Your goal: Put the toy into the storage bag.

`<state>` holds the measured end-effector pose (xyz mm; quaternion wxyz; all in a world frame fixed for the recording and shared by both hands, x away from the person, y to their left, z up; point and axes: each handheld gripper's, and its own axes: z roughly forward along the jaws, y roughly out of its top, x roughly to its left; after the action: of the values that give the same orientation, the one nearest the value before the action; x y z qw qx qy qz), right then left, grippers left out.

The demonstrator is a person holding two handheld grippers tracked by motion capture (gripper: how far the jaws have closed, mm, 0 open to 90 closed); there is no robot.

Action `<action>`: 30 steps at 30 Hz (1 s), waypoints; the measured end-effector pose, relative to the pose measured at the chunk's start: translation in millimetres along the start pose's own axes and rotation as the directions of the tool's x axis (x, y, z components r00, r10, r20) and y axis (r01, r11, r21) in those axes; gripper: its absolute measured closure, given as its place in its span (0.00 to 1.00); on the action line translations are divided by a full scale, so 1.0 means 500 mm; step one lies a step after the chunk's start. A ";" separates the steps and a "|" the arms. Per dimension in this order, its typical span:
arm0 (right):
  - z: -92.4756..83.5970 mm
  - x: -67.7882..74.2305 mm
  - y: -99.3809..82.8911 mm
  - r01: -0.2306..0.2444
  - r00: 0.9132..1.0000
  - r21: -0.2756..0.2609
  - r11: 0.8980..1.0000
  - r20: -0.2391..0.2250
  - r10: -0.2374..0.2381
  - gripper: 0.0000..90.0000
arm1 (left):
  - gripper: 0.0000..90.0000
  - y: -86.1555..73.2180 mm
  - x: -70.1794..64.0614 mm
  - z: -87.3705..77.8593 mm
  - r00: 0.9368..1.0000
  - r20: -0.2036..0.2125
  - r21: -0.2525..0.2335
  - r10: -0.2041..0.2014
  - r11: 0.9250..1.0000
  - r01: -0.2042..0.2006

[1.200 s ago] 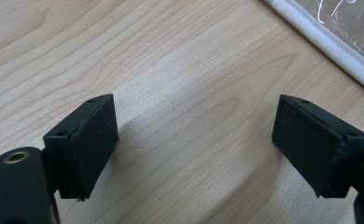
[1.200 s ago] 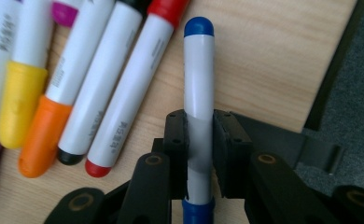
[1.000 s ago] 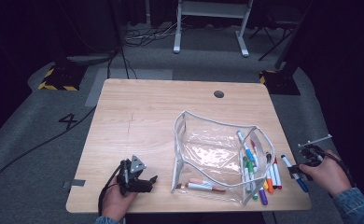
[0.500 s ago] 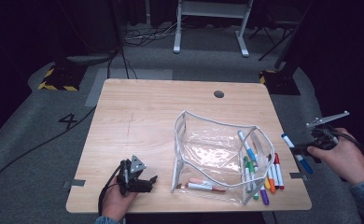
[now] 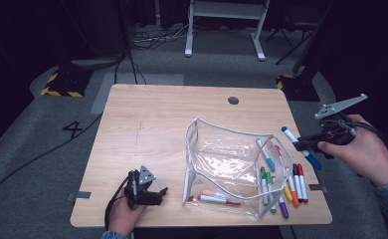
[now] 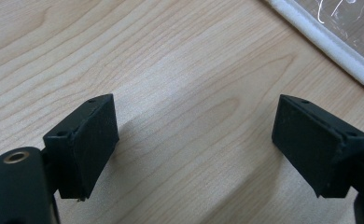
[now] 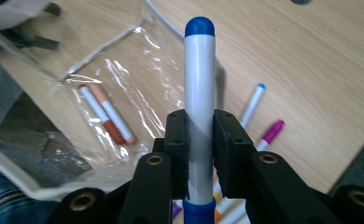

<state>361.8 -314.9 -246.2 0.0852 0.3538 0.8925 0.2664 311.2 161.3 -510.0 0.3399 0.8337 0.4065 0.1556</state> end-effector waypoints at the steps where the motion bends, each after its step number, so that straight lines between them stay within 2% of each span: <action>1: 0.000 0.011 0.010 0.019 1.000 -0.002 1.000 -0.013 -0.019 0.85 | 0.16 0.000 0.000 0.000 1.000 0.000 0.000 0.000 1.000 0.000; 3: 0.002 0.031 0.027 0.051 0.998 0.001 0.999 -0.034 -0.051 0.85 | 0.16 0.000 0.000 0.000 1.000 0.000 0.000 0.000 1.000 0.000; 7: 0.017 0.075 0.061 0.119 0.990 0.010 0.993 -0.083 -0.118 0.85 | 0.16 0.000 0.000 0.000 1.000 0.001 0.000 -0.001 1.000 0.001; 11: 0.039 0.113 0.089 0.184 0.975 0.025 0.983 -0.129 -0.179 0.85 | 0.16 0.000 0.000 0.000 1.000 0.001 0.000 0.000 1.000 0.000; 16: 0.069 0.159 0.119 0.260 0.953 0.044 0.965 -0.170 -0.249 0.85 | 0.16 0.000 -0.001 0.000 1.000 0.001 -0.002 -0.005 1.000 0.005; 20: 0.095 0.188 0.136 0.302 0.937 0.062 0.951 -0.204 -0.284 0.85 | 0.16 0.000 0.000 0.000 1.000 0.000 -0.001 -0.003 1.000 0.003; 22: 0.113 0.204 0.144 0.329 0.926 0.077 0.941 -0.222 -0.305 0.85 | 0.16 0.000 0.000 0.000 1.000 0.000 -0.002 -0.002 1.000 0.002; 23: 0.120 0.210 0.146 0.336 0.923 0.084 0.938 -0.227 -0.310 0.85 | 0.16 0.000 0.000 0.000 1.000 0.001 -0.001 -0.003 1.000 0.003; 26: 0.151 0.232 0.152 0.371 0.907 0.116 0.921 -0.258 -0.333 0.85 | 0.16 0.000 0.000 0.000 1.000 0.000 -0.002 -0.002 1.000 0.002; 30: 0.189 0.253 0.154 0.398 0.895 0.157 0.904 -0.283 -0.345 0.85 | 0.16 0.000 0.000 0.000 1.000 0.000 -0.002 -0.002 1.000 0.002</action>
<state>346.0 -143.6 -280.1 -0.0156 0.1465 0.9705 0.1911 311.1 161.2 -510.1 0.3407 0.8330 0.4072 0.1555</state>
